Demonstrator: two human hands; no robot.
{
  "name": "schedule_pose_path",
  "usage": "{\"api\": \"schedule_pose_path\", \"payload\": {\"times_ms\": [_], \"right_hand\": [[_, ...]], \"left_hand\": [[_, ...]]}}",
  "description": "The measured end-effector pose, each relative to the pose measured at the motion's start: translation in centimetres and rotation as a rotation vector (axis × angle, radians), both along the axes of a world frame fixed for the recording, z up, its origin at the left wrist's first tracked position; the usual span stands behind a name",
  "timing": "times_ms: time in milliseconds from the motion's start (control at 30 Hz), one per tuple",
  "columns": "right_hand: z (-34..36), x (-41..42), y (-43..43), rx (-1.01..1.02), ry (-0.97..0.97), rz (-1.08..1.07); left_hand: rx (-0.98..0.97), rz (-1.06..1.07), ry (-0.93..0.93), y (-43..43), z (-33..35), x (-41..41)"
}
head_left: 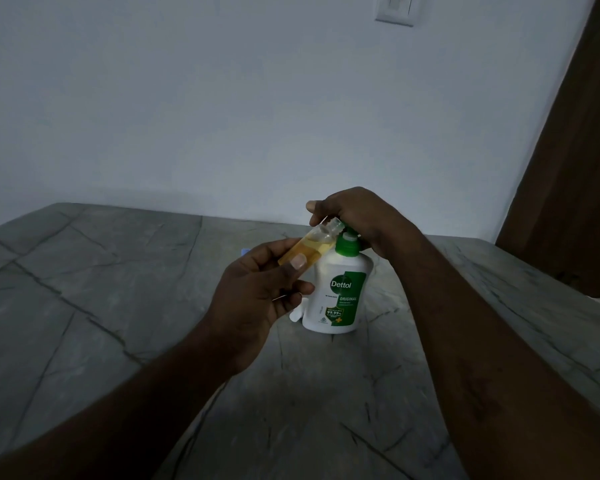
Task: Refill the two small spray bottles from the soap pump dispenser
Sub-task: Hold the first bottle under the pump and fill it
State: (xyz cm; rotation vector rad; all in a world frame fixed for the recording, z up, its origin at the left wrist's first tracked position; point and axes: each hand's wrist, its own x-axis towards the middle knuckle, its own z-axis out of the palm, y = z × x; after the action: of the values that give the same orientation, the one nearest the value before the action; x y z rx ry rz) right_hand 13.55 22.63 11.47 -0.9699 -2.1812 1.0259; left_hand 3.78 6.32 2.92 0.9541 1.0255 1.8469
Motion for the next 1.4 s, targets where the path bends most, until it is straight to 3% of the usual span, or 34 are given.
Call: {"api": "schedule_pose_path", "payload": {"times_ms": [600, 1067, 1400], "right_hand": [[0.47, 0.29, -0.19, 0.123, 0.018, -0.039], [0.32, 0.22, -0.45, -0.007, 0.009, -0.019], [0.15, 0.25, -0.53, 0.049, -0.009, -0.017]], "left_hand": [[-0.001, 0.001, 0.034, -0.07, 0.11, 0.09], [0.009, -0.006, 0.001, -0.03, 0.1, -0.05], [-0.008, 0.006, 0.01, -0.13, 0.03, -0.17]]}}
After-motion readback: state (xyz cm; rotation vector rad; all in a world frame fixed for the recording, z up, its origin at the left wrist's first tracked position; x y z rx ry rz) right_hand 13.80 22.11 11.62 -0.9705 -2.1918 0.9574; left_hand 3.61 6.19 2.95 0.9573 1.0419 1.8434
